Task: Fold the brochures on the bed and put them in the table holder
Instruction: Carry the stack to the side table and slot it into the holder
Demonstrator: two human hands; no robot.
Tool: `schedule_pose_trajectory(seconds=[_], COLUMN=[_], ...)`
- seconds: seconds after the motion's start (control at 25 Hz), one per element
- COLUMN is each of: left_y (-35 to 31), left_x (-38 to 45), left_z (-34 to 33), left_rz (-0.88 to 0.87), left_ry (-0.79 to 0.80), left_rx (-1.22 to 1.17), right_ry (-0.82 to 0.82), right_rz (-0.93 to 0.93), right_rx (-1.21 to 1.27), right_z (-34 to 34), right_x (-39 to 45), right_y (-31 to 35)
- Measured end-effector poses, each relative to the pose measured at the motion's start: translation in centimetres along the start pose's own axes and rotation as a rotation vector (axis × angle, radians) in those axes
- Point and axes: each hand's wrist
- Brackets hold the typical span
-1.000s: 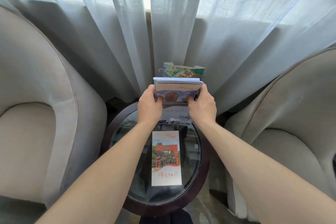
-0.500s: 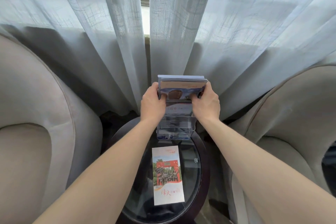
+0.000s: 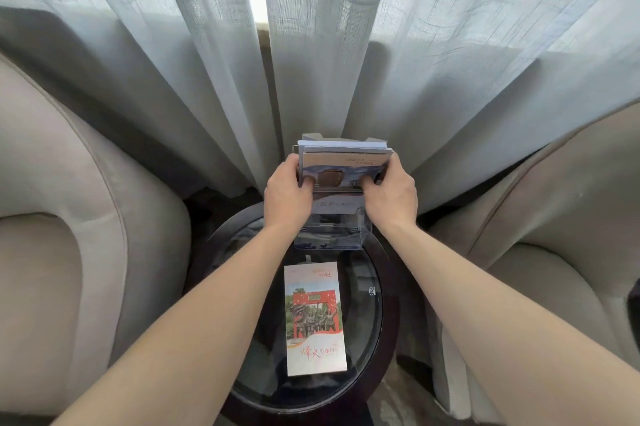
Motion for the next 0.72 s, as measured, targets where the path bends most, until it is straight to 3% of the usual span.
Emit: schedule_pose_trajectory(seconds=[0.72], left_y=[2.7], left_x=[-1.0], left_z=[-3.9], left_rz=[0.053], left_ry=[0.008], left_rx=[0.032], right_ry=[0.025], right_rz=[-0.024], right_rx=[0.004], right_z=[-1.8], right_x=[-0.9], right_y=[-3.5])
Point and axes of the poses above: each hand's wrist, its own x-axis towards the middle knuckle, its own z-axis out of the back of the hand, y = z × x, and after that the axes turned 15 degrees about x, right-handed
